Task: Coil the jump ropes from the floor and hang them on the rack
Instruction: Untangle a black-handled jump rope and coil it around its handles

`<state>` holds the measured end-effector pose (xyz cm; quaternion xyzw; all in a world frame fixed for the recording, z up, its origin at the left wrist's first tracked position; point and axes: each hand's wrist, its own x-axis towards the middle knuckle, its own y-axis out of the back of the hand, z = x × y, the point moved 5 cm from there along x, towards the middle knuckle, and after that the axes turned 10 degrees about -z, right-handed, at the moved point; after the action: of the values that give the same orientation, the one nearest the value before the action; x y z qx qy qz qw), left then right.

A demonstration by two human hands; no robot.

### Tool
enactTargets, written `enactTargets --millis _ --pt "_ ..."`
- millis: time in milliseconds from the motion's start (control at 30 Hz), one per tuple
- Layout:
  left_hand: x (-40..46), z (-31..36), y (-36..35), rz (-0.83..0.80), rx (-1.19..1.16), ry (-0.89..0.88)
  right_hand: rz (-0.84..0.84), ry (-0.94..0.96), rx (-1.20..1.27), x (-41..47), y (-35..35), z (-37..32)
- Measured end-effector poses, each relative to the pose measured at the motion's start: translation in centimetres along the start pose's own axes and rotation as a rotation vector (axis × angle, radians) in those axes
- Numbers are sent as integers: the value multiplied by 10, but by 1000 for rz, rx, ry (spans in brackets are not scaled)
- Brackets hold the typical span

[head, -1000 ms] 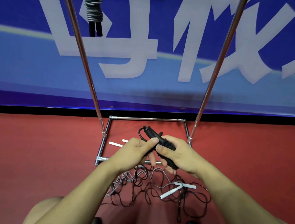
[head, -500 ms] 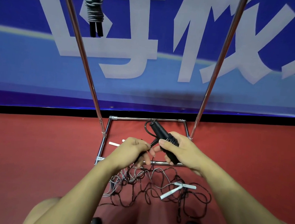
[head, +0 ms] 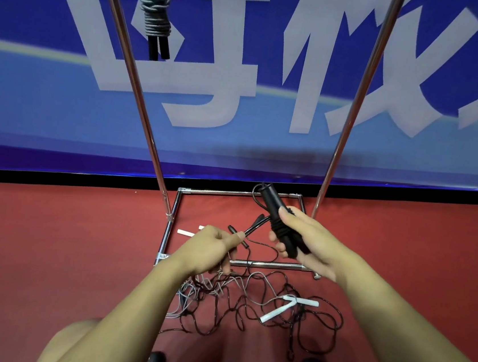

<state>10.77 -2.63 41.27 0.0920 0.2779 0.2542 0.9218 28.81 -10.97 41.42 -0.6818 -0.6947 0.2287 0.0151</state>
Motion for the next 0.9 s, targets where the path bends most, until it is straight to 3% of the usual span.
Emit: enactTargets --millis 133,333,567,900 --pt "-4 8 5 129 -16 -110 -32 -23 194 1 1 2" --pt "-7 15 7 207 -28 -235 71 -6 132 4 5 6" --pt "-2 14 -2 147 27 -220 136 46 -18 7 2 9" --pt "-1 15 -8 85 15 -209 172 -30 -183 2 -3 11"
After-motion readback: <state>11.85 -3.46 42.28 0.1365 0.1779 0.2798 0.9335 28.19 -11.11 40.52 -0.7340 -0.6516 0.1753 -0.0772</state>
